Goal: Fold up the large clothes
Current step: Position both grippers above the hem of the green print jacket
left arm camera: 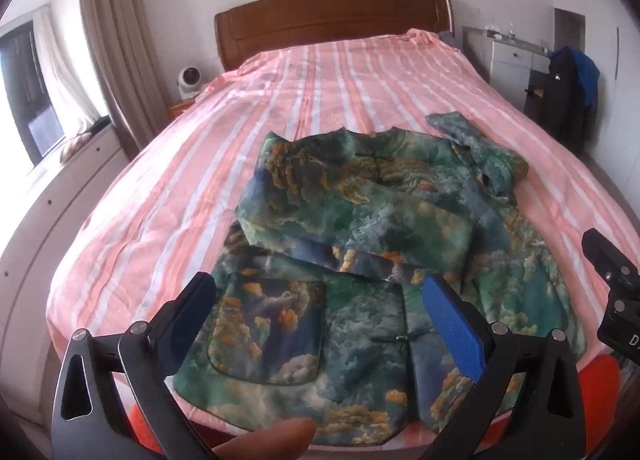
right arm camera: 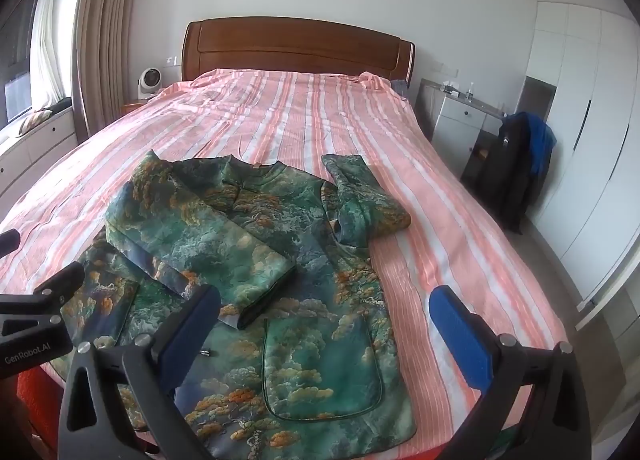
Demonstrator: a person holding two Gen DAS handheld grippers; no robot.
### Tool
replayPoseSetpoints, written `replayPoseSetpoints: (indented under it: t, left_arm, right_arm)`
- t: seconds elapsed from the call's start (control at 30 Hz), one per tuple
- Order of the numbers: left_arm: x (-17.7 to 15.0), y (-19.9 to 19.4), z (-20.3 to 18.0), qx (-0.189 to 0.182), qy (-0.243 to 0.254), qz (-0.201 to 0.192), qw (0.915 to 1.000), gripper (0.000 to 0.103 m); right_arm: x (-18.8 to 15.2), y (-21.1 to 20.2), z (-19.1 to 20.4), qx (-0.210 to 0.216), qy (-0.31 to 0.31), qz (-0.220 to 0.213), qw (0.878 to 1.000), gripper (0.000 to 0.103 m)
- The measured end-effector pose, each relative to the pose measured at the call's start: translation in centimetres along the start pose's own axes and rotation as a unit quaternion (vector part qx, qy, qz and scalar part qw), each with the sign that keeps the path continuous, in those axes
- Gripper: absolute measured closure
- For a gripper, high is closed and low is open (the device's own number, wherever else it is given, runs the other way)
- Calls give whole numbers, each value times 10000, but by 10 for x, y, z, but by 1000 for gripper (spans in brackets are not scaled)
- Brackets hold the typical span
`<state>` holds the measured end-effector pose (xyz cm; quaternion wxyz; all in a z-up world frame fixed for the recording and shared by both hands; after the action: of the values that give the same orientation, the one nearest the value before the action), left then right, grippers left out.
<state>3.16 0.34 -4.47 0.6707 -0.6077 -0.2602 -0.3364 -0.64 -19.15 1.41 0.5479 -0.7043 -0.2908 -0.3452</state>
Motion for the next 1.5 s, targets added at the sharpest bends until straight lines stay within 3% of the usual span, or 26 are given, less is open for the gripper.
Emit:
replayPoseSetpoints:
  t: [0.87, 0.97, 1.07, 1.13, 1.2, 1.27, 1.4, 1.5]
  left_arm:
    - [-3, 1, 11, 35, -9, 8, 10000, 0]
    - [6, -3, 8, 51, 665, -160, 9976, 0]
    - [24, -19, 25, 292, 1642, -615, 9841, 0]
    - [30, -29, 43, 324, 2006, -738, 9764, 0]
    - [29, -33, 58, 175, 1873, -605, 9803, 0]
    - [21, -35, 67, -177, 1359, -423, 9897, 0]
    - [-18, -29, 53, -588, 448, -161, 9971, 0]
    - [-44, -21, 36, -578, 114, 58, 9982, 0]
  right_arm:
    - [-6, 3, 5, 18, -96, -65, 9999, 0]
    - [-3, 3, 8, 168, -349, -74, 9992, 0]
    - [8, 3, 6, 587, -1151, 96, 9916, 0]
    - [16, -1, -7, 393, -1764, 165, 9834, 0]
    - [19, -8, -19, 199, -2095, 21, 9776, 0]
    - [15, -14, -24, 359, -2027, -31, 9786, 0]
    - [-16, -13, -16, 1401, -764, -70, 9872, 0]
    - [-44, -5, 1, 1701, 15, 2, 9854, 0]
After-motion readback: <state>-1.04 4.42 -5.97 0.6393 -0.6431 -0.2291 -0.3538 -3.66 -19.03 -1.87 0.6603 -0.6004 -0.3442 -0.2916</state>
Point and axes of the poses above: each gripper's, at about its wrist camera, not at the fingertips, and y roughly the way its jaws point, z to its left, x to its top, the point moved 5 cm from there along y, roughly the way its jaws point, and after that the axes turned 2 degrees about -z, right-handed, at the moved point
